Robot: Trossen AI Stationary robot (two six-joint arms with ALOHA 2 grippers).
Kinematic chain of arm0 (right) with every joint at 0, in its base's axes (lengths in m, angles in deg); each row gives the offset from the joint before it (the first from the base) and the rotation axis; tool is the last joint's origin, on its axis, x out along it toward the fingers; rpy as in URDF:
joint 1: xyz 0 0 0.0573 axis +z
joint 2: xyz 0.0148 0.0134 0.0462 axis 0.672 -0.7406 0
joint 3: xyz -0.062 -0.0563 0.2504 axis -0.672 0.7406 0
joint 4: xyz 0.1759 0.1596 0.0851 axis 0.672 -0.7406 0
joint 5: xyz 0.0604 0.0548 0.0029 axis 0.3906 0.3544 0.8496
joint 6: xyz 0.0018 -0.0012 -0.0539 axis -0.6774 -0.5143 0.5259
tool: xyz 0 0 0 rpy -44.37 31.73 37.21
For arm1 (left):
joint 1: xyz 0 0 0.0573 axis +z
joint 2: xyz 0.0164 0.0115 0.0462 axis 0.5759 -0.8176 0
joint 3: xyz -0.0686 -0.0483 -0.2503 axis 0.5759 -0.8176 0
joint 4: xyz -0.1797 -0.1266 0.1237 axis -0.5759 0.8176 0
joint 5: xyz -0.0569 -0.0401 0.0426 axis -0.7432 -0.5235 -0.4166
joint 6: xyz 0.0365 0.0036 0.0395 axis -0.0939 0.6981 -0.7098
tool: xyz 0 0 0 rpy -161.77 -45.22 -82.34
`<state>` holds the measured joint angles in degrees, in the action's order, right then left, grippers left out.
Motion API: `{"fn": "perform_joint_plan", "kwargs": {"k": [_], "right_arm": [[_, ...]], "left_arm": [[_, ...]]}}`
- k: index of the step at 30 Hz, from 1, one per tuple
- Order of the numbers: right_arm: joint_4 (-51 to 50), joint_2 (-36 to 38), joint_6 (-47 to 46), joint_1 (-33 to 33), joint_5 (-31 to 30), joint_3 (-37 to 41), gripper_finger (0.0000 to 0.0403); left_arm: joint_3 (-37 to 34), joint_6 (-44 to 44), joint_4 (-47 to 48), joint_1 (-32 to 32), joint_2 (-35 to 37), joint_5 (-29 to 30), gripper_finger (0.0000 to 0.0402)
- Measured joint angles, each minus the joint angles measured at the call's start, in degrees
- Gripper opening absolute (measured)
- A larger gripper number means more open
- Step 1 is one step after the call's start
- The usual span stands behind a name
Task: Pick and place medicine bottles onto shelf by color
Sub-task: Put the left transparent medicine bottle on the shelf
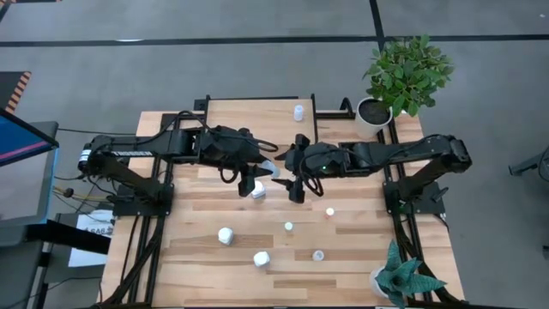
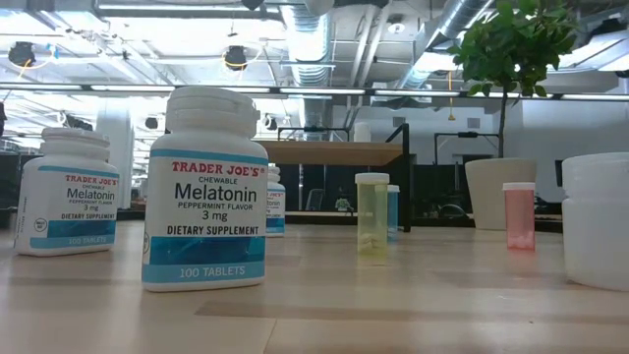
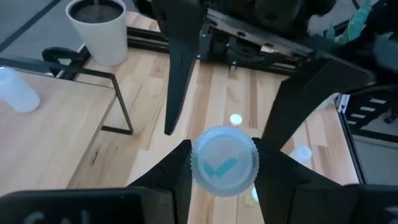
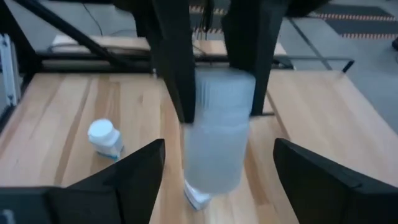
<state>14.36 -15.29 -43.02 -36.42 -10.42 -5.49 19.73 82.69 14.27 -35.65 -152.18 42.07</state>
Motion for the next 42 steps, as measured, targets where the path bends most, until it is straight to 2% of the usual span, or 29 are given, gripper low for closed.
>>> {"fn": "perform_joint_plan", "kwargs": {"k": [8,17,27,39,42], "right_arm": [[3.8,0.1,0.4,0.0,1.4,-0.1,0.0317],[3.2,-1.4,0.3,-0.7,1.5,0.0,0.0316],[3.9,-2.0,-0.2,-0.7,1.4,-0.1,0.027],[3.8,-1.5,-0.4,-0.7,1.4,-0.2,0.0263],[3.6,-1.5,-1.3,-0.7,1.4,-0.2,0.0249]], "left_arm": [[0.0,0.0,0.0,0.0,0.0,0.0,0.0115],[0.0,0.0,-1.0,-0.3,0.0,-0.6,0.0116],[0.0,0.0,-0.7,-0.3,0.0,-0.6,0.0116],[0.0,-0.4,0.4,-0.3,-0.1,-0.6,0.0116],[0.0,-0.4,0.1,-0.3,-0.1,-0.6,0.0116]]}}
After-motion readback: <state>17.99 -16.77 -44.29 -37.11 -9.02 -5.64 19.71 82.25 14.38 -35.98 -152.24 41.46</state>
